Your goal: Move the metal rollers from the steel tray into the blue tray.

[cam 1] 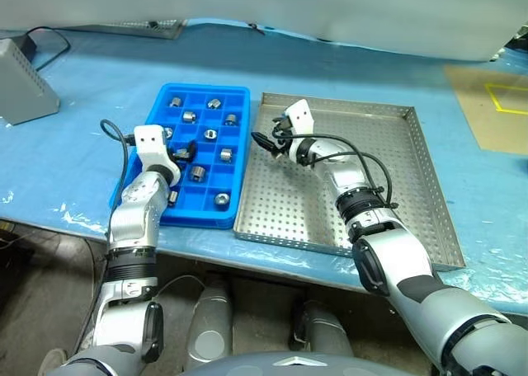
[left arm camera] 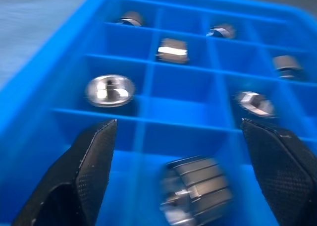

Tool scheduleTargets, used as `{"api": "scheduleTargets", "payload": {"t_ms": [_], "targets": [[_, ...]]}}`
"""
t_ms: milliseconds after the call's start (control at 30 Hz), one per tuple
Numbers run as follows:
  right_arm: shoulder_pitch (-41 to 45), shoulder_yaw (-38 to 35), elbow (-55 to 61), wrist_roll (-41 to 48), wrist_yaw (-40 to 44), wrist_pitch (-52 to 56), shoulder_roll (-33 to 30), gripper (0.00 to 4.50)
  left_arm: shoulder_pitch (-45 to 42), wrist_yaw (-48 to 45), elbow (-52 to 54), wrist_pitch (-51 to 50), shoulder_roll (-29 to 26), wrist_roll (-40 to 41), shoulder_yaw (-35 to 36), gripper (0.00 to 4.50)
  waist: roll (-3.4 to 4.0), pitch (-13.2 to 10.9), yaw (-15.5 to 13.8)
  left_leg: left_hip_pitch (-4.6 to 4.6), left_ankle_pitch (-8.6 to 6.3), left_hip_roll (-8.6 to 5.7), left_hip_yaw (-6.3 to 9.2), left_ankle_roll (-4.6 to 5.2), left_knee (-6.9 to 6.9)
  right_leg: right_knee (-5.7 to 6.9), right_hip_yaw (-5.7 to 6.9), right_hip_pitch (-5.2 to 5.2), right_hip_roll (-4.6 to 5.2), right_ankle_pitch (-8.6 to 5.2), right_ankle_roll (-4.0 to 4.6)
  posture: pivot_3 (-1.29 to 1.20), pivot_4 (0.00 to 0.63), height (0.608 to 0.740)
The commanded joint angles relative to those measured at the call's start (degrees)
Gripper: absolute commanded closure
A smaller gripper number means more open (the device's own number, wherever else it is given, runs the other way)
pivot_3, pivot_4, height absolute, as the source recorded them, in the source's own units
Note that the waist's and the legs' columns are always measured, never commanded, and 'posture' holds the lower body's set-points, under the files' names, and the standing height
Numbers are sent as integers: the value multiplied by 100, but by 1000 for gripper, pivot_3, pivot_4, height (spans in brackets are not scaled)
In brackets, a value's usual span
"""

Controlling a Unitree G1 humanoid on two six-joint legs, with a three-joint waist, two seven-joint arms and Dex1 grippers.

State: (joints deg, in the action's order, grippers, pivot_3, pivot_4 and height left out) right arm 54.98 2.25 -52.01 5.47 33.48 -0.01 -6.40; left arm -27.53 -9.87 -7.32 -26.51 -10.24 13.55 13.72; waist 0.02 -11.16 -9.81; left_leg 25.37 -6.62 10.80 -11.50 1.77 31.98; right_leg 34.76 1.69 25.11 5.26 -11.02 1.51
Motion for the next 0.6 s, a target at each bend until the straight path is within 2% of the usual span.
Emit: {"api": "scheduleTargets", "payload": {"t_ms": [33, 300, 600], "targets": [[26, -56, 292, 6, -30, -115, 18, 531, -325, -409, 242, 294, -134, 319, 35, 483, 0, 0, -37, 2, 0, 0, 1, 0, 0, 0, 2, 1, 0, 0, 0, 248, 150, 740], [-178, -266, 639, 370, 167, 245, 243, 531, -461, -670, 381, 636, -565, 713, 463, 483, -1, 0, -20, -9, 1, 3, 3, -1, -10, 1, -1, 3, -5, 0, 0, 398, 150, 740], [600, -547, -281, 429, 79, -69, 603, 531, 319, -409, 1284, 963, -447, 448, 131, 483, 0, 0, -215, 11, 2, 9, 8, -3, -21, 2, 10, 23, -8, -10, 11, 625, 150, 740]]}}
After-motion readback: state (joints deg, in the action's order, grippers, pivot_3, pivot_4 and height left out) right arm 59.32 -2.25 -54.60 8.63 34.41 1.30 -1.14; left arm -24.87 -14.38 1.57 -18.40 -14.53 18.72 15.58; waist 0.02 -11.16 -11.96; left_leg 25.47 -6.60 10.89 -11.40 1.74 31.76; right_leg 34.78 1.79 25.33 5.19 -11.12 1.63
